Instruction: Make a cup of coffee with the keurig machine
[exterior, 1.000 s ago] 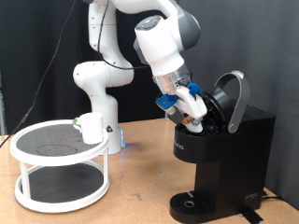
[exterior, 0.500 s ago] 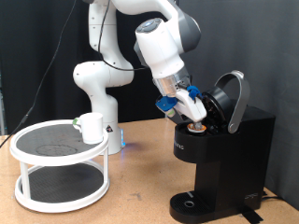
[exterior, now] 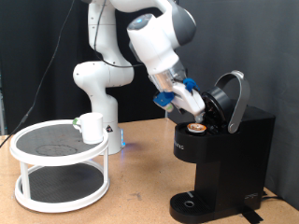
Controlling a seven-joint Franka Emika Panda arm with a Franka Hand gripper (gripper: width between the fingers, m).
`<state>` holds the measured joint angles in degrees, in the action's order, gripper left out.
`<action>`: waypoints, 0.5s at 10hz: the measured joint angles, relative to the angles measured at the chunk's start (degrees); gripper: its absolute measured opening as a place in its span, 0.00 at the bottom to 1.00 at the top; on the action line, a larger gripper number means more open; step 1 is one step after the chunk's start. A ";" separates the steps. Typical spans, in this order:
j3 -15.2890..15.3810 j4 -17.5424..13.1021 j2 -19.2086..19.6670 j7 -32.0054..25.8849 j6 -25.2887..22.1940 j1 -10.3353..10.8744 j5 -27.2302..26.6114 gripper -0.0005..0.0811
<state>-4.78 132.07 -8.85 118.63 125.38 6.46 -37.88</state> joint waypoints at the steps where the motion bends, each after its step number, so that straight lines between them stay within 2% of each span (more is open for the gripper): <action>1: -0.63 0.21 -1.55 -0.05 -1.27 -0.55 0.23 0.91; 2: -0.87 1.28 -3.27 -0.05 -1.91 -1.01 0.29 0.91; 3: -0.76 1.31 -3.08 -0.05 -1.87 -1.00 0.29 0.91; 5: -0.93 0.86 -3.35 -1.69 -2.58 -0.98 -2.99 0.91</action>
<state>-5.71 132.92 -12.20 116.94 122.80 5.48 -40.87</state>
